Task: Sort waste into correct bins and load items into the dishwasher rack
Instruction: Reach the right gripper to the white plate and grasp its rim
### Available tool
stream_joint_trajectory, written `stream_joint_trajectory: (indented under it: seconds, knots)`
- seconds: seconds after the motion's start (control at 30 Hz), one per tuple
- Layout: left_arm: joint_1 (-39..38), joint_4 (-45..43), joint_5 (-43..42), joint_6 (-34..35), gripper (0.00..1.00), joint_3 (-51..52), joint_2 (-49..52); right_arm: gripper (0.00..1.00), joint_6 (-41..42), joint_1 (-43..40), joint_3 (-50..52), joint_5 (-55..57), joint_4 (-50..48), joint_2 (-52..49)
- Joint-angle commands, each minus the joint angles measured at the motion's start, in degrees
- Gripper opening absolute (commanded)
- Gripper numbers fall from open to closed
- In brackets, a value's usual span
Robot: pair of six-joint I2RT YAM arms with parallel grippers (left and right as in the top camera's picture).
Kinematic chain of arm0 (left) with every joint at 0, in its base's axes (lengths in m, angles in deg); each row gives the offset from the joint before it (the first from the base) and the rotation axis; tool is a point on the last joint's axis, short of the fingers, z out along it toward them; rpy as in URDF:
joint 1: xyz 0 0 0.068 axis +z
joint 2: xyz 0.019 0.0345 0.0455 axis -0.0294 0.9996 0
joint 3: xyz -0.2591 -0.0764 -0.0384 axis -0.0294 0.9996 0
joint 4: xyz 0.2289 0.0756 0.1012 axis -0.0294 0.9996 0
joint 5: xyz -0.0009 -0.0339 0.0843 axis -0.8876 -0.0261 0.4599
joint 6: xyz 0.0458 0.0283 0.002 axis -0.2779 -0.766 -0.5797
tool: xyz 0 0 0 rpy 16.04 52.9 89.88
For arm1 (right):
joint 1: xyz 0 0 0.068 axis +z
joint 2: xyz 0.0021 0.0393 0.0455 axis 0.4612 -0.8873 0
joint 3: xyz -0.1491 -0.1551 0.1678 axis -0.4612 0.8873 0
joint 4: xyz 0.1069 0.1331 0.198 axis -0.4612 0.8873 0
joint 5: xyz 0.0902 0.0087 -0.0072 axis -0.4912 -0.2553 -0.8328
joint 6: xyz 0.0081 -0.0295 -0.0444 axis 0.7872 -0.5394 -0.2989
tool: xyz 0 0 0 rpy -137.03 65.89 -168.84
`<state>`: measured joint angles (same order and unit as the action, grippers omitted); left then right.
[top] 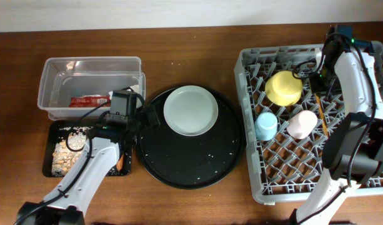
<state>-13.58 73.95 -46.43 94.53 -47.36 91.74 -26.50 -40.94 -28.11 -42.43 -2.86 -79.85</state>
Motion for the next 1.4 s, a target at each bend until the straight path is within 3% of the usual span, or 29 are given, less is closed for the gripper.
stream_joint_trajectory:
  seconds: [0.0, 0.13, 0.23, 0.47, 0.7, 0.8, 0.9, 1.0, 1.03, 1.07, 1.2, 1.23, 1.27, 1.33, 1.37]
  knots:
    - [-0.1, -0.1, -0.5, 0.5, 0.99, 0.2, 0.5, 0.29, 0.2, -0.1, 0.5, -0.4, 0.0, 0.6]
    - [-0.1, -0.2, -0.5, 0.5, 0.99, 0.2, 0.5, 0.29, 1.5, 0.0, 0.5, -7.8, 0.0, 0.6]
    - [0.0, -0.1, -0.4, 0.5, 0.99, 0.2, 0.5, 0.29, 8.8, 0.0, 0.3, -17.2, 0.7, 0.7]
    - [5.9, 3.7, -4.1, 0.7, 0.99, 0.2, -7.2, 0.29, 9.8, 3.1, -2.6, -50.5, 8.4, 0.9]
    - [5.8, 4.0, -4.1, 0.7, 0.99, 0.2, -8.0, 0.34, 9.8, 19.3, -2.5, -51.5, 3.8, 0.9]
    - [5.8, 4.0, -4.1, 0.7, 0.99, 0.2, -8.0, 0.56, 10.1, 26.2, -2.5, -47.1, 1.2, 0.9]
    - [5.8, 4.0, -4.1, 0.7, 0.99, 0.2, -8.0, 0.61, 12.2, 31.7, -2.5, -37.0, -0.4, 0.9]
    - [5.8, 4.0, -4.1, 0.7, 0.99, 0.2, -8.0, 0.62, 20.1, 34.6, -2.4, -28.6, -2.7, 0.9]
    - [5.8, 4.0, -4.1, 0.7, 0.99, 0.2, -8.0, 0.73, 21.4, 35.3, -2.4, -28.2, -4.3, 0.9]
    - [5.8, 4.0, -4.1, 0.7, 0.99, 0.2, -8.0, 0.98, 23.0, 35.8, -2.4, -28.2, -5.4, 0.9]
    - [5.8, 4.0, -4.1, 0.7, 0.99, 0.2, -8.0, 0.98, 26.8, 36.5, -2.4, -28.1, -7.2, 0.7]
    - [5.8, 4.0, -4.1, 0.7, 0.99, 0.2, -8.0, 0.65, 26.8, 36.5, -2.4, -28.1, -7.2, 0.6]
    - [5.8, 4.0, -4.1, 0.7, 0.99, 0.2, -8.0, 0.46, 26.8, 36.4, -2.1, -28.1, -7.2, 0.6]
    - [5.8, 3.9, -4.1, 0.7, 0.99, 0.2, -8.0, 0.24, 26.8, 36.4, -0.6, -28.1, -8.2, 0.6]
    - [5.8, 4.0, -4.1, 0.7, 0.99, 0.2, -8.0, 0.24, 27.3, 36.4, 0.6, -28.0, -9.2, 0.4]
